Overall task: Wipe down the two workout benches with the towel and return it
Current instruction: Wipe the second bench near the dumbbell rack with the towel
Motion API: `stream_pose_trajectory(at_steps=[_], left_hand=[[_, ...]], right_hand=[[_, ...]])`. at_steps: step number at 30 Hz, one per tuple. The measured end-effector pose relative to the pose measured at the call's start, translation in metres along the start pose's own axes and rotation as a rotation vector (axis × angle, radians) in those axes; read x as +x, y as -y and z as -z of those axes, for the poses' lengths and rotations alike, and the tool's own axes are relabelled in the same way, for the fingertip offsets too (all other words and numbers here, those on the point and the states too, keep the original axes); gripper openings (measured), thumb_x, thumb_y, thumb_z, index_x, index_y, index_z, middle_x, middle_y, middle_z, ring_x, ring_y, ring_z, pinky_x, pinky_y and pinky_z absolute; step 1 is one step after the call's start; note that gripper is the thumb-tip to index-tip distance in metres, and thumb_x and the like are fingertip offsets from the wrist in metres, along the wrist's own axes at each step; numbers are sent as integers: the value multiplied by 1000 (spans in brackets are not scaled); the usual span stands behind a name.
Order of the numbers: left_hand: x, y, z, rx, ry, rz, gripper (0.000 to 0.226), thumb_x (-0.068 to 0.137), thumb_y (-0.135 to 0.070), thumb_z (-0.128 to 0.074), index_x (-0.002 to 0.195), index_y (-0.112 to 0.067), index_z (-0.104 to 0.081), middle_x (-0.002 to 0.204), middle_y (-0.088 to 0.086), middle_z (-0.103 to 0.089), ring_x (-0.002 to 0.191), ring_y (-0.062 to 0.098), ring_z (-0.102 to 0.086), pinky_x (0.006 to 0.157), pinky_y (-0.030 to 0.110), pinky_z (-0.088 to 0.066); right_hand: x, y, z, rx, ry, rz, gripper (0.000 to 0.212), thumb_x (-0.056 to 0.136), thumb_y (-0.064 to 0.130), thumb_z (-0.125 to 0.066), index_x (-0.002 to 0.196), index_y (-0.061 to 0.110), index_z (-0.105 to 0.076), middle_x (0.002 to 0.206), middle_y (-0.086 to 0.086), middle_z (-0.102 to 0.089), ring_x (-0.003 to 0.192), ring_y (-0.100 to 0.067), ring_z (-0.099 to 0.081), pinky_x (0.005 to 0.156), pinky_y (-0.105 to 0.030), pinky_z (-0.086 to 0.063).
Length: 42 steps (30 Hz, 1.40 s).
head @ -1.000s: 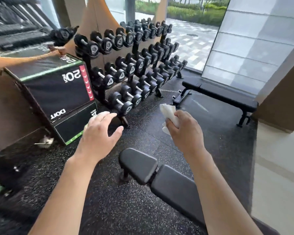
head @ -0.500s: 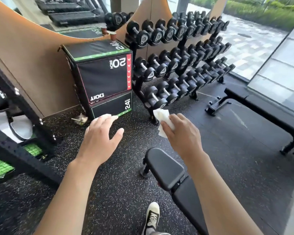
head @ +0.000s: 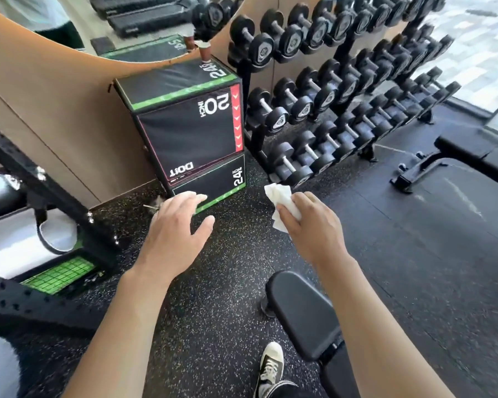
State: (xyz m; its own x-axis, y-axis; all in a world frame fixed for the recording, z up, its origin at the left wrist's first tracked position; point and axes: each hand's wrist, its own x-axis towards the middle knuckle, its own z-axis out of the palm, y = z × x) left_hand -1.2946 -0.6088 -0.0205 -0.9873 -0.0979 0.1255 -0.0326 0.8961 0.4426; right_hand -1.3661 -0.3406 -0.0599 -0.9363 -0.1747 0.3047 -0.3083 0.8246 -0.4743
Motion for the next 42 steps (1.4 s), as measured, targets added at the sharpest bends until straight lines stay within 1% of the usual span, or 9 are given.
stream_pose_trajectory(at_steps=[7, 9, 14, 17, 20, 24, 29, 37, 42], left_hand=[[86, -16, 6, 55, -27, 2, 47, 101, -42, -51, 144, -23, -54, 150, -5, -51, 140, 16, -41, 117, 50, -38], [105, -18, 9, 66, -46, 0, 46, 101, -42, -52, 143, -23, -55, 148, -5, -52, 139, 17, -42, 116, 50, -38], [152, -24, 10, 61, -78, -39, 45, 101, -42, -54, 142, -24, -55, 147, -5, -53, 138, 17, -43, 117, 48, -38], [180, -27, 3, 60, -66, -73, 47, 100, -42, -53, 144, -24, -55, 148, -3, -52, 140, 17, -42, 118, 48, -37], [216, -31, -4, 51, -47, -124, 47, 100, -42, -54, 143, -22, -55, 148, -2, -53, 140, 19, -42, 118, 49, -36], [274, -37, -20, 28, -19, -210, 47, 100, -42, -55, 143, -24, -55, 149, -2, -52, 141, 19, -41, 119, 49, -35], [357, -41, -44, -18, 47, -378, 49, 100, -42, -56, 145, -24, -55, 150, -3, -52, 143, 19, -40, 119, 48, -33], [501, -32, -58, -105, 200, -634, 52, 99, -40, -58, 147, -19, -54, 152, -1, -52, 145, 18, -40, 119, 49, -33], [559, -23, -58, -101, 271, -704, 53, 99, -39, -61, 147, -19, -55, 150, -2, -53, 143, 19, -42, 117, 48, -36]], right_hand=[[99, -31, -7, 72, 15, -11, 36, 103, 52, -53, 85, 21, -52, 85, 7, -52, 69, -19, -53, 63, -35, -42], [121, -33, -8, 89, 14, -9, 36, 103, 53, -53, 86, 21, -52, 87, 7, -54, 72, -22, -55, 64, -36, -44], [159, -43, -9, 118, -27, -38, 36, 102, 54, -53, 95, 19, -58, 93, 6, -59, 80, -21, -58, 68, -37, -46], [175, -54, -8, 122, -52, -68, 36, 102, 54, -52, 92, 20, -56, 90, 9, -56, 77, -19, -55, 65, -35, -40], [188, -67, -7, 103, -93, -110, 35, 102, 53, -52, 95, 20, -58, 91, 10, -56, 76, -18, -55, 65, -33, -37], [209, -86, -5, 55, -132, -195, 35, 102, 52, -53, 91, 19, -55, 87, 8, -55, 73, -21, -55, 62, -34, -37], [243, -100, -6, -15, -251, -320, 37, 101, 52, -54, 86, 18, -56, 82, 7, -54, 67, -19, -54, 58, -31, -33], [312, -79, -29, -135, -354, -536, 34, 102, 48, -57, 85, 18, -57, 80, 7, -56, 66, -17, -54, 57, -32, -36], [342, -61, -32, -156, -377, -602, 32, 102, 46, -57, 88, 18, -61, 82, 9, -57, 65, -10, -54, 57, -29, -40]])
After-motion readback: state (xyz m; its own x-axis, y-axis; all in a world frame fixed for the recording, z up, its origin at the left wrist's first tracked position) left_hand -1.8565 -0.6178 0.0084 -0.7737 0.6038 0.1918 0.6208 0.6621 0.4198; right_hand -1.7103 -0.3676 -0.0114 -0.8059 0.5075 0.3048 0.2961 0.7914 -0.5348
